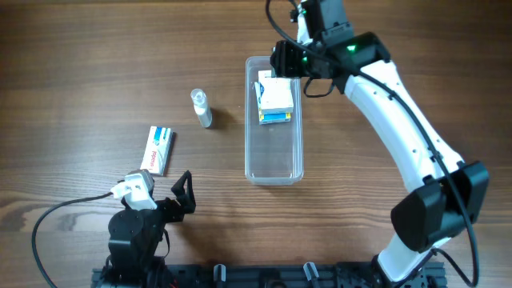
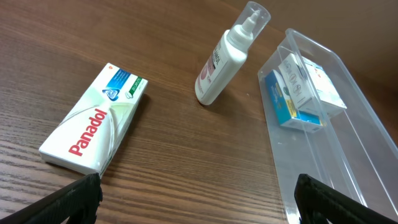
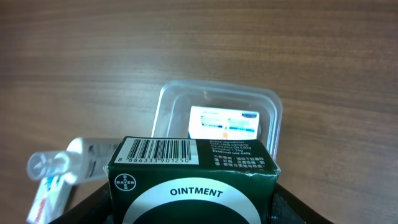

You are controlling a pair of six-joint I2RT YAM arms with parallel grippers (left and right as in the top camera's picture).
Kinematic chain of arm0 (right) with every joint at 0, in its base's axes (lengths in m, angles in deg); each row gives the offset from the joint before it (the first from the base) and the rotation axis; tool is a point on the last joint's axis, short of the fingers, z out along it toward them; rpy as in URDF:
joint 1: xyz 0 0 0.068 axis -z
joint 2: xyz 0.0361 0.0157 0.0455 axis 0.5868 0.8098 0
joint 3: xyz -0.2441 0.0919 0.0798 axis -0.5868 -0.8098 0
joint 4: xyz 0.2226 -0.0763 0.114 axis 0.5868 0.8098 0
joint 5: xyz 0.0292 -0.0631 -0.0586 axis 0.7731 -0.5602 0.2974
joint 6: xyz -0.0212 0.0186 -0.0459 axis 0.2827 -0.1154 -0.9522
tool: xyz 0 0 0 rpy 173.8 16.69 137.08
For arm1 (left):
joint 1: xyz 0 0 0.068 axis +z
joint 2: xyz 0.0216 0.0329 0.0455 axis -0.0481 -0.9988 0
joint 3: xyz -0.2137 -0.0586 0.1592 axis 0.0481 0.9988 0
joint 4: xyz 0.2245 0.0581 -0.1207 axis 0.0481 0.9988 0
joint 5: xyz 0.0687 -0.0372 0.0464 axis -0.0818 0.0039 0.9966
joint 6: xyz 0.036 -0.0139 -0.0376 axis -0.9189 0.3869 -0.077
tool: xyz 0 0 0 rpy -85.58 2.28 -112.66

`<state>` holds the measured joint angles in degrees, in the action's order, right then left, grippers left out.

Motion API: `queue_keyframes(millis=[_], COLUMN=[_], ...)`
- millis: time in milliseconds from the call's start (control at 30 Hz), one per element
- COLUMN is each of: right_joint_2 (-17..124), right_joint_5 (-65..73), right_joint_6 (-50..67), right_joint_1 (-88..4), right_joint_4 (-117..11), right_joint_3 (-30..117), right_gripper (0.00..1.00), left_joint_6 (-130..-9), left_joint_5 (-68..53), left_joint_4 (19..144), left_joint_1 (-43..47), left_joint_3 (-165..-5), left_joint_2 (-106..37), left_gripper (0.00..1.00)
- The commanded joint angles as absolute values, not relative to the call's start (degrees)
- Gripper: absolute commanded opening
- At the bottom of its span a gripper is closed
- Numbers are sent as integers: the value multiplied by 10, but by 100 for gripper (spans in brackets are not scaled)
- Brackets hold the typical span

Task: Pack container
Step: 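Grasp the Zam-Buk box and carry it over the container, then lower the Zam-Buk box into the container's far end and release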

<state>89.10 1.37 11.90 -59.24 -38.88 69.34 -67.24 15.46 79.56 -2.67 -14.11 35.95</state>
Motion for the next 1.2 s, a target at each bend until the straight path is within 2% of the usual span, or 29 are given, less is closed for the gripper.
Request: queue_keyframes(millis=[0,167,533,700,833,1000,1167], right_joint_2=[945,990,993,993,990,896,759], right_joint_5=[-24,-24,-25,-29,-33,-40,-82], right_joint_6=[134,143,142,133,128,128,128], right_joint_1=[-604,-611,-619,-619,-618,-601,-563], right_joint_4=[-398,-404,-409,-408,-411,-399,-261], right_joint_3=[703,703,703,703,704,713,713], right_gripper=[63,66,68,76,79,100,100], left_joint_6=[-683,-683,-683,-683,-683,-683,-683], left_joint_5=[155,155,155,155,155,155,155], left_joint_4=[792,792,792,792,792,792,792], left_joint_1=[-22,-22,-22,-22,-22,-22,-22], left_joint_3=[-139,-140,-139,-139,-140,-139,-139], left_joint_2=[363,363,363,363,363,363,363], left_gripper=[100,100,100,100,100,100,100])
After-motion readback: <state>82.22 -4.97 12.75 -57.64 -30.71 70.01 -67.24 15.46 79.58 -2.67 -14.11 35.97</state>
